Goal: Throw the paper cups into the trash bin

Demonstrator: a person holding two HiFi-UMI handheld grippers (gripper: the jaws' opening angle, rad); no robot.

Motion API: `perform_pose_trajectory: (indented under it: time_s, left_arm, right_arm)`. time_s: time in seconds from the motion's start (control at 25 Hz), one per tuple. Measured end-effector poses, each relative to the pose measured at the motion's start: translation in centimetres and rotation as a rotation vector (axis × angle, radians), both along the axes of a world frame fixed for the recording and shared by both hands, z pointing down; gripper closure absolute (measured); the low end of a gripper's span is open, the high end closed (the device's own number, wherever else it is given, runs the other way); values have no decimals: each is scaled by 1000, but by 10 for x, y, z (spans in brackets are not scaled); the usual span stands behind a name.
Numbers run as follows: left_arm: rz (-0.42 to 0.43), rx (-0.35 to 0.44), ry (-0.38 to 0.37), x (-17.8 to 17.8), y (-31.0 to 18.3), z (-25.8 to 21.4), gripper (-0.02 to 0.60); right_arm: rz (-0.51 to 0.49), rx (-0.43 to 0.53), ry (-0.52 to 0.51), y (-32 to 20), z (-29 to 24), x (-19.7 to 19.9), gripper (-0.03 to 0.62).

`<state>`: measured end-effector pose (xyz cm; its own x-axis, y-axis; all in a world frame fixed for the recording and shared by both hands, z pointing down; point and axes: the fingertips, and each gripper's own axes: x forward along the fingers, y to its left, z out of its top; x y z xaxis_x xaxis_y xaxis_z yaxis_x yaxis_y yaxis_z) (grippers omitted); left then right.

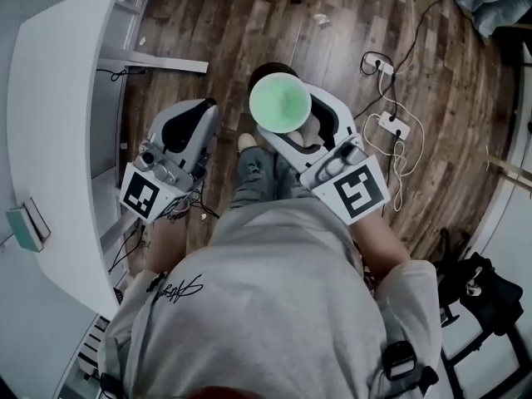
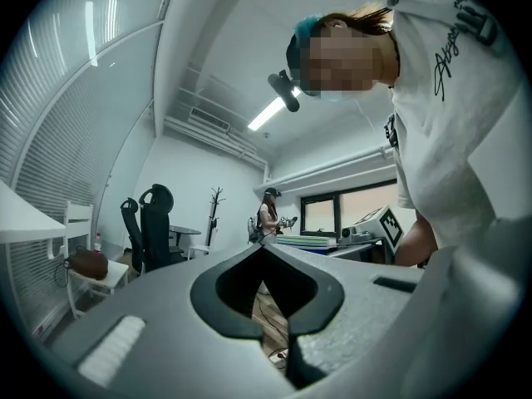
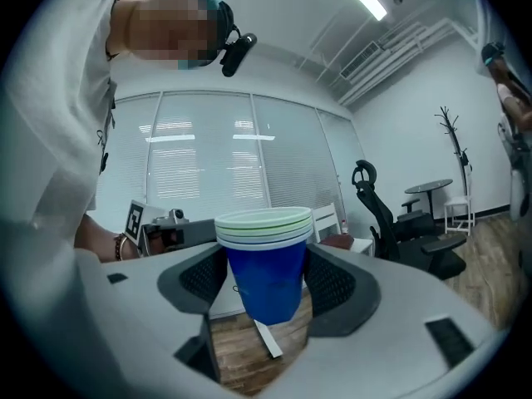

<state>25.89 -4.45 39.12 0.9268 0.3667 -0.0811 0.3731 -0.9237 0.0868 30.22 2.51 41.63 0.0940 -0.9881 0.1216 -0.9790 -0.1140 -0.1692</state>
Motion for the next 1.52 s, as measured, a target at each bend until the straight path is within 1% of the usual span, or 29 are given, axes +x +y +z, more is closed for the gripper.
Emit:
perform_pose_trajectory:
  time_s: [0.24,0.4,0.6,0.76,0.92,1.08,1.36,1.52]
  left_arm:
    - [-15,-24,-43,3,-14,29,588]
    - [-25,-44,-44,9,-22,41,588]
    - [-8,-39,-60,11,-20,60,588]
    - [9,-71,-67,14,-17,71,588]
    - [13,-60,-88,12,-18,89,588]
    - [-4,-45,-102,14,-19,106,588]
    - [-17,-56,-130,13,-24,131,588]
    - [-12,-64,-127,12,-27,141,588]
  right_arm:
    - [12,-20,-16,-6,28,8,299]
    - [4,-44,-10,-12,49,12,299]
    - [-3,-63,-13,-12,73,14,299]
    - [-9,-75,-10,-14,92,17,299]
    - [-20,-91,-18,-14,113,15,299]
    - [-21,-109,-37,-13,136,15,299]
    - [-18,-127,-47,-18,173,14,299]
    - [-30,-141,-51,-23,197,13,299]
